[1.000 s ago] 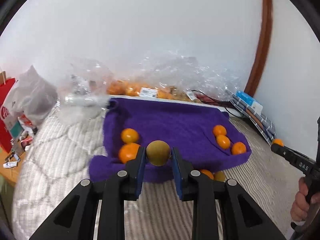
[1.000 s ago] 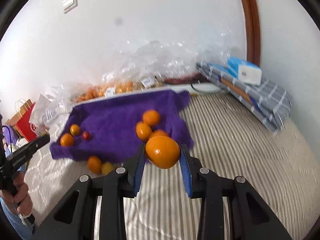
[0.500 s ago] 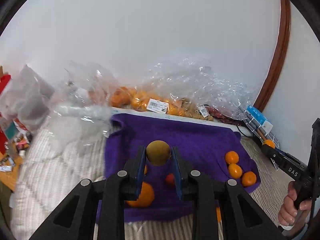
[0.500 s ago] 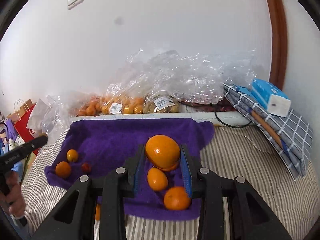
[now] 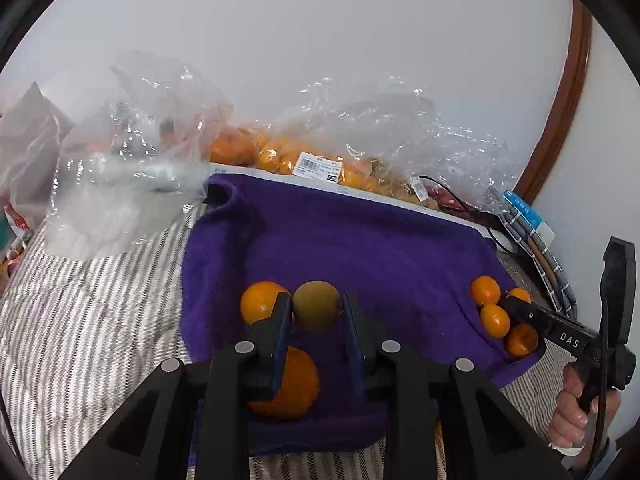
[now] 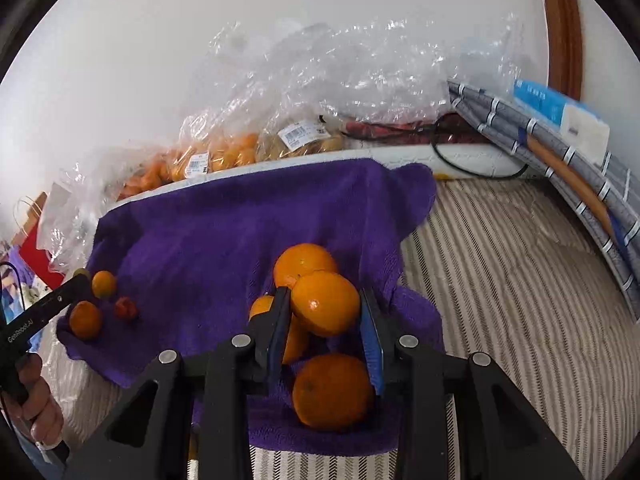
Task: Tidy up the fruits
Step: 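Lower both held fruits onto the purple towel and open both tools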
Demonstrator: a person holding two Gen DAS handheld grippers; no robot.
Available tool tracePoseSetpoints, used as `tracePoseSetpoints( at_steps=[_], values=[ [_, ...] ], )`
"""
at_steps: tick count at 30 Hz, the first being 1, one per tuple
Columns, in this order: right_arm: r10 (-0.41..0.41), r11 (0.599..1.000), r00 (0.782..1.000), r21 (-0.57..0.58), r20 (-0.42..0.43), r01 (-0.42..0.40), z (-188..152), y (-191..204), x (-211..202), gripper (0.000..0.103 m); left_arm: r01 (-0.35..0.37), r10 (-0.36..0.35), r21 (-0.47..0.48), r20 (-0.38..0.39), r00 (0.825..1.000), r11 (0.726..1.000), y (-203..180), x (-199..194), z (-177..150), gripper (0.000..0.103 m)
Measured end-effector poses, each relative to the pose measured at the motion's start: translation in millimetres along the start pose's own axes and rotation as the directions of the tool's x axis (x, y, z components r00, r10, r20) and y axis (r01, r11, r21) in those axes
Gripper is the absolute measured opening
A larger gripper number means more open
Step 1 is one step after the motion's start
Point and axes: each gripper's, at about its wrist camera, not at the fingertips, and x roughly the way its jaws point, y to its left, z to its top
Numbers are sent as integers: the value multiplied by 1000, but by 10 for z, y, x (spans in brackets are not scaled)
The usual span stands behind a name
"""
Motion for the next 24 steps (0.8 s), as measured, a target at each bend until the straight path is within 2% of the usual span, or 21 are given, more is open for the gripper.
tracePoseSetpoints(
  at_steps=[2,5,12,18,24],
  values=[
    [-6,1000,1000,-1,6,6,-12,10,-15,34,16,-16,6,2,1000,1000,-28,9,-8,25],
    [-16,1000,1000,7,12,16,-14,4,-30,35,-14,14,34,1,1000,999,-69,41,-20,25],
    [-1,1000,1000,4,20,1,-4,22,-63,49,-55,55,36,6,998,998,-73,69,-14,25],
    [-30,999,990,-14,139,32,-40,76,-222,51,-66,65,36,11,998,997,-65,82,-6,25],
    [27,999,989,37,144,-33,-69,-12,-226,51,-64,64,3,10,998,998,2,68,20,25]
  ],
)
